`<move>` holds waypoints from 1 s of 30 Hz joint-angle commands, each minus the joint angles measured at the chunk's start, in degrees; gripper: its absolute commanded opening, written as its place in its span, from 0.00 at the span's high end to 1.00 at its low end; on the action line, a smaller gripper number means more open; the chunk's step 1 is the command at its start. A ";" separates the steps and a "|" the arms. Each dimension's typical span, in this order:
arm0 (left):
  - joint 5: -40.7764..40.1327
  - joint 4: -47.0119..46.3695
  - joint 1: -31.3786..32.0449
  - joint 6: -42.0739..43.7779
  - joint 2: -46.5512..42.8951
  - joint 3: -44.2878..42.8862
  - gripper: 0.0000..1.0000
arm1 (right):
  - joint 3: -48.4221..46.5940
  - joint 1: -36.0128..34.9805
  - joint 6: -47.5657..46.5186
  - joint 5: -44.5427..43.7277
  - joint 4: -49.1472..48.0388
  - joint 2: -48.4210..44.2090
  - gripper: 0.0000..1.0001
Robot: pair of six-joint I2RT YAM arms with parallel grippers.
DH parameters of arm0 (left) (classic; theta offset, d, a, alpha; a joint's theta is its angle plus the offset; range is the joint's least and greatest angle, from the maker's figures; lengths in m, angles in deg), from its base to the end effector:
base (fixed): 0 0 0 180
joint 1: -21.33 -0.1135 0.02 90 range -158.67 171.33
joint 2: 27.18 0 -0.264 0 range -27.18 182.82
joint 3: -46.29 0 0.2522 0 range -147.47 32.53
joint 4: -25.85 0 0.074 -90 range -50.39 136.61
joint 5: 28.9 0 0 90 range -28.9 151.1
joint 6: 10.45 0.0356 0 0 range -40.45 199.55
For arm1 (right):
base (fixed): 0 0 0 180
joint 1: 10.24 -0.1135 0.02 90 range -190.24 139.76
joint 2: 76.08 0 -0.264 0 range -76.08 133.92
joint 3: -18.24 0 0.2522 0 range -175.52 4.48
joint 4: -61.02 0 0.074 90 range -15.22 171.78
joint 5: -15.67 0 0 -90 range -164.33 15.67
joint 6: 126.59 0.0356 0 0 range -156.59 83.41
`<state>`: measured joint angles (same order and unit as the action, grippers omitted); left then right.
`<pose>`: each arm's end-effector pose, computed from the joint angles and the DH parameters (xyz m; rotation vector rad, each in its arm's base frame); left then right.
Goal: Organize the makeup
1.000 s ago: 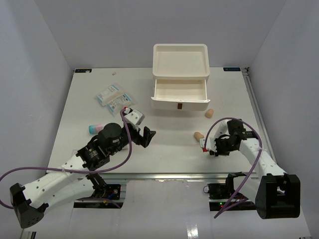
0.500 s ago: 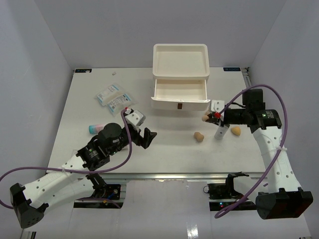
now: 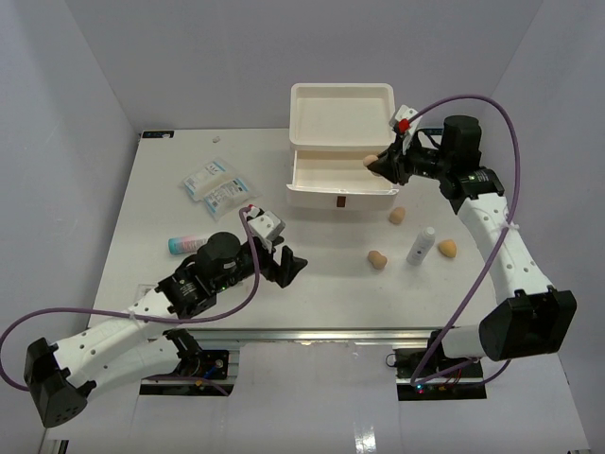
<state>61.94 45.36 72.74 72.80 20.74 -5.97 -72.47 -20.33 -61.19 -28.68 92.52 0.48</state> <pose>0.1245 -0.1569 0.2998 0.7308 1.7512 -0.7177 0.2885 0.0772 0.4024 -1.0297 1.4960 0.5633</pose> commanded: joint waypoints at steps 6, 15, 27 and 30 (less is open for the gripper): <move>3.25 -5.04 4.36 -17.69 10.60 -2.91 0.12 | -1.42 -0.11 5.65 -12.21 -5.12 1.50 0.38; -7.88 -12.04 14.64 -26.66 23.04 -5.62 0.24 | -1.66 0.28 6.07 -8.82 -0.92 -3.43 0.30; -25.25 -7.75 20.44 -43.80 46.38 -19.57 0.44 | 22.15 27.62 5.42 15.80 6.53 -27.47 0.31; -28.52 -6.26 20.48 -47.89 51.20 -23.95 0.37 | 26.96 32.63 5.22 18.81 6.97 -29.51 0.31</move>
<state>41.80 35.58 92.83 33.65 66.79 -22.87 -51.56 5.57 -54.83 -18.73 96.30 -27.32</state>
